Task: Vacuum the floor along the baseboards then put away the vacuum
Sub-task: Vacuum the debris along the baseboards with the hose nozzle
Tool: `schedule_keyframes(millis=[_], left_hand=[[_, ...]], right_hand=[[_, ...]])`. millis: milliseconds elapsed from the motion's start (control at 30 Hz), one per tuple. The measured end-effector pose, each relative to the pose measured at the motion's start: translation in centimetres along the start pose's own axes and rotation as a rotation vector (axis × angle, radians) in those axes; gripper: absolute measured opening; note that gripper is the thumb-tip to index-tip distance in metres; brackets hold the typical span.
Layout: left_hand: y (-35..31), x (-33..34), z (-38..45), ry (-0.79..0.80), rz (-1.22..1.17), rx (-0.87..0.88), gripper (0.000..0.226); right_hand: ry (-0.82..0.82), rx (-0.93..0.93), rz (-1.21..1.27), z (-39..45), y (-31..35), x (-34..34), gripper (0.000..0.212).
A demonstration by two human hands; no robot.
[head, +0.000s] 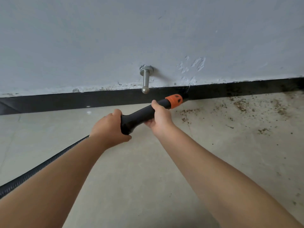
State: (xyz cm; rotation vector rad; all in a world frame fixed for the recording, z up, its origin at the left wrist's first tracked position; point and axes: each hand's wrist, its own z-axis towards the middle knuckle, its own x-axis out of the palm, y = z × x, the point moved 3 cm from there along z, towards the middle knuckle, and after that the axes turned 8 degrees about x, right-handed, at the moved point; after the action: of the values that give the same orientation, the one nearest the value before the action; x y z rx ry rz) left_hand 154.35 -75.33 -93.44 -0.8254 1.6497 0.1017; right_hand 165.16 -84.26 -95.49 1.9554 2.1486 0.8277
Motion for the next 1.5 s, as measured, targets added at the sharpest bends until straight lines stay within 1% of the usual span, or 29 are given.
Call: schedule_keyframes(millis=[100, 233, 333, 400, 500, 600, 733, 933, 1067, 1200, 1300, 1400, 1500], left_hand=[[3.6, -1.1, -2.1, -0.012, 0.008, -0.070, 0.046], [7.9, -1.6, -5.6, -0.094, 0.048, -0.160, 0.040], [10.2, -1.4, -7.1, -0.141, 0.107, -0.163, 0.041], [10.8, -1.4, -7.5, -0.163, 0.123, -0.158, 0.042], [10.2, -1.3, -6.8, -0.179, 0.115, -0.133, 0.037], [8.2, -0.9, -5.5, -0.161, 0.114, -0.090, 0.036], [4.6, -0.1, -3.8, -0.125, 0.148, -0.008, 0.039], [-0.8, 1.2, -1.8, -0.066, 0.148, 0.078, 0.040], [-3.2, 1.8, -0.6, -0.009, 0.195, 0.093, 0.041], [-3.0, 0.4, -0.6, 0.135, 0.268, 0.010, 0.041], [-0.8, -0.8, -1.4, 0.230, 0.299, -0.022, 0.043], [1.4, -1.6, -2.5, 0.271, 0.342, -0.041, 0.042], [2.2, -1.3, -3.3, 0.277, 0.355, -0.044, 0.041]], right_hand=[[0.039, 0.042, -0.037, -0.5, -2.9, 2.7, 0.047], [0.100, 0.150, -0.094, -0.9, -7.8, 5.7, 0.049], [0.146, 0.212, -0.091, -1.3, -10.1, 6.9, 0.048], [0.160, 0.220, -0.088, -1.5, -10.3, 7.2, 0.048], [0.190, 0.204, -0.097, -1.4, -9.3, 7.0, 0.043], [0.159, 0.164, -0.096, -0.8, -7.2, 5.8, 0.044], [0.060, 0.128, -0.023, 0.0, -4.2, 3.4, 0.043], [-0.006, 0.067, 0.020, 0.2, -0.5, -1.0, 0.042], [-0.036, 0.050, 0.068, 0.3, 0.9, -2.4, 0.031], [-0.080, 0.109, 0.075, 0.1, -0.6, -1.5, 0.044], [-0.098, 0.124, 0.030, -0.2, -2.2, -0.2, 0.049], [-0.085, 0.161, -0.026, -0.5, -3.9, 0.8, 0.049], [-0.051, 0.187, -0.045, -0.6, -4.9, 1.0, 0.048]])
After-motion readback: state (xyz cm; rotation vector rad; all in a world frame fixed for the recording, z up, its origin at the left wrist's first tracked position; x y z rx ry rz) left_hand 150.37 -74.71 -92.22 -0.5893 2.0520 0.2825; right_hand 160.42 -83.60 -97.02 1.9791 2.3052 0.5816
